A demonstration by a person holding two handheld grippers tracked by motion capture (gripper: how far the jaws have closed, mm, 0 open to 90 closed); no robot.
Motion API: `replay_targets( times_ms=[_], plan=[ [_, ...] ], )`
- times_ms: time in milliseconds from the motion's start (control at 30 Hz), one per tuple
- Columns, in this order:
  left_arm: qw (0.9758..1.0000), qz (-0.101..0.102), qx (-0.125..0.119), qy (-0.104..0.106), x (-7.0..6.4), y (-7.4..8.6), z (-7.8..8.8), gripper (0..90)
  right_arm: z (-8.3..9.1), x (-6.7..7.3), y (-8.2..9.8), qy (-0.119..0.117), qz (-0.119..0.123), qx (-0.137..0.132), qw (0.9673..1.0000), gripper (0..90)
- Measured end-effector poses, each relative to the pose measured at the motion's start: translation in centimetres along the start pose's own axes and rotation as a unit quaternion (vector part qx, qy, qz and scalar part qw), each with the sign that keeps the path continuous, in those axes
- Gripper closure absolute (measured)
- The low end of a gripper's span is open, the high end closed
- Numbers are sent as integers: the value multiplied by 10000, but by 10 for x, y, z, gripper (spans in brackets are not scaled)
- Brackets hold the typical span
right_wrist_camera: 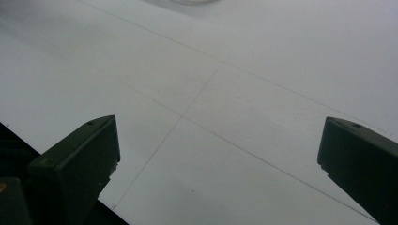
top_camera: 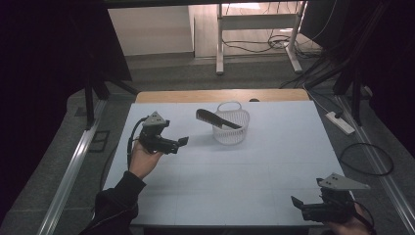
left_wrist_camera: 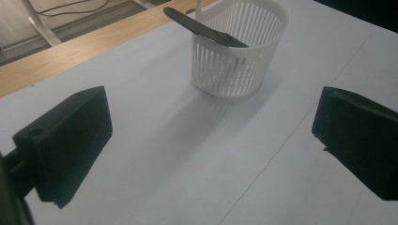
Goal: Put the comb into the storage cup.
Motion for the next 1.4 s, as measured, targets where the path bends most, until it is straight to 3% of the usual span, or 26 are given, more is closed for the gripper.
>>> replay_targets(
  times_ms=[400, 1400],
  plan=[
    [10000, 26, -50, -16, -9, 7, 14, 0, 1, -2, 0, -32, -114, -43, 9999, 0],
    [9998, 107, -132, -50, -24, 24, 42, 0, 0, -1, 0, -21, -62, -12, 10000, 0]
  ],
)
Point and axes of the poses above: each handheld gripper's, and its own axes: z roughly backward along the jaws, y roughly out of its underside, x roughly to its left, the point moved 1 cm from there along -z, roughly forward along the jaws, and after that the axes turned 7 degrees about y, right-handed, at the moved point
